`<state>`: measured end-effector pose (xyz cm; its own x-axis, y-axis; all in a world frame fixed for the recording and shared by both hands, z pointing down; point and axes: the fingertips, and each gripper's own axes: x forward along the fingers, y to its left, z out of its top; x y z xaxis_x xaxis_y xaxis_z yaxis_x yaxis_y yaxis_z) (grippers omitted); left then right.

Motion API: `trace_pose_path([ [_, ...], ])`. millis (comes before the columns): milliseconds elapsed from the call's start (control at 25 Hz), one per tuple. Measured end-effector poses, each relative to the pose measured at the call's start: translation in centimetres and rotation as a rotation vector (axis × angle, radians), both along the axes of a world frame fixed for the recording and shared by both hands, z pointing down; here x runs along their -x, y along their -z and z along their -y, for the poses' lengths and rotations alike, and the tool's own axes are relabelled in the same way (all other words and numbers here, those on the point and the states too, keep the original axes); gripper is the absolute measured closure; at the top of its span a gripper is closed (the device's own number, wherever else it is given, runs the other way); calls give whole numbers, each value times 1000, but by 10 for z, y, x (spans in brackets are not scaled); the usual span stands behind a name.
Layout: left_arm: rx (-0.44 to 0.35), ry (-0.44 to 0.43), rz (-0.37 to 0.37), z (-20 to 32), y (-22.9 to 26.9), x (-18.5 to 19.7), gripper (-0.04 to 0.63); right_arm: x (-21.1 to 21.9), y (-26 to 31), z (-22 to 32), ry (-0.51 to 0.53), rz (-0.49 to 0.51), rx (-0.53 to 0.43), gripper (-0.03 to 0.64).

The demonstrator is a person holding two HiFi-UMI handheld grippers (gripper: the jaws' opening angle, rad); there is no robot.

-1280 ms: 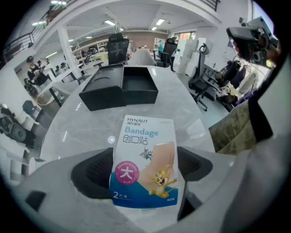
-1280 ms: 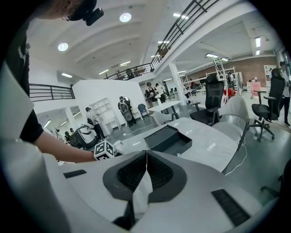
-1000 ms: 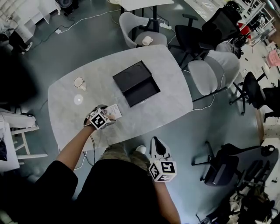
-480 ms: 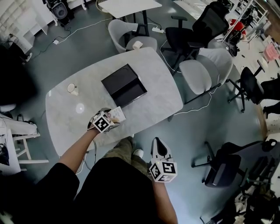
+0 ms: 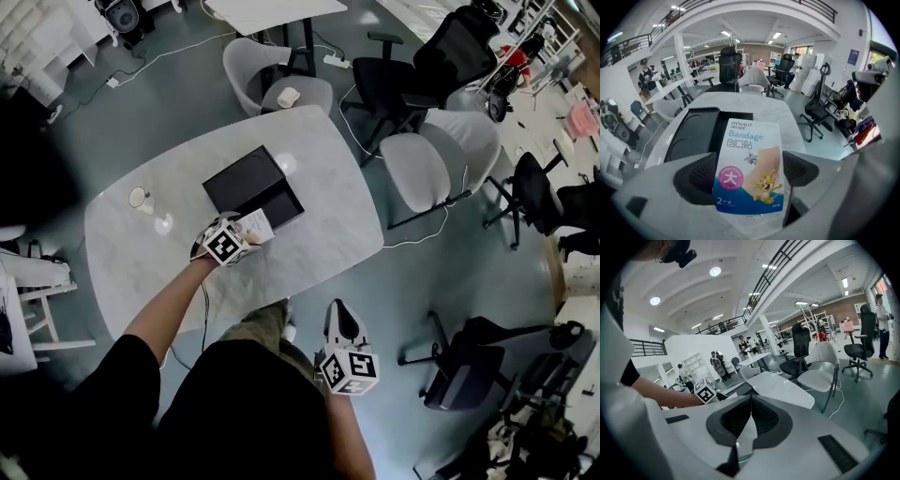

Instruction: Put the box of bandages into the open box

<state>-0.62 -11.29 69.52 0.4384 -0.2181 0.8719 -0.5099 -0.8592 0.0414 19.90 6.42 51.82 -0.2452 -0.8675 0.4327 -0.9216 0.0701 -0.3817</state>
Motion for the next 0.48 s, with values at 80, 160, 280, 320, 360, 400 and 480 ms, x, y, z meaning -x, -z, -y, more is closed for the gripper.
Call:
trace_pose_path([
  [80, 11, 21, -2, 16, -3, -3, 147, -4, 0, 16, -4, 16, 7, 604],
  [160, 33, 49, -10, 31, -6, -5, 147, -3, 2, 34, -1, 26, 8, 604],
  [280, 66, 98, -49, 51, -13, -11, 147, 9, 2, 58, 27, 13, 5, 604],
  [320, 73, 110, -62, 57, -16, -13, 147, 15, 1, 65, 41, 8, 6, 604],
  [360, 76, 110, -70, 63, -20, -15, 147, 21, 0, 72, 56, 2, 9, 604],
  [400, 75, 101, -71, 68, -24, -17, 147, 27, -1, 79, 71, -5, 12, 604],
  [480, 69, 70, -71, 75, -31, -23, 147, 35, -3, 90, 93, -18, 22, 604],
])
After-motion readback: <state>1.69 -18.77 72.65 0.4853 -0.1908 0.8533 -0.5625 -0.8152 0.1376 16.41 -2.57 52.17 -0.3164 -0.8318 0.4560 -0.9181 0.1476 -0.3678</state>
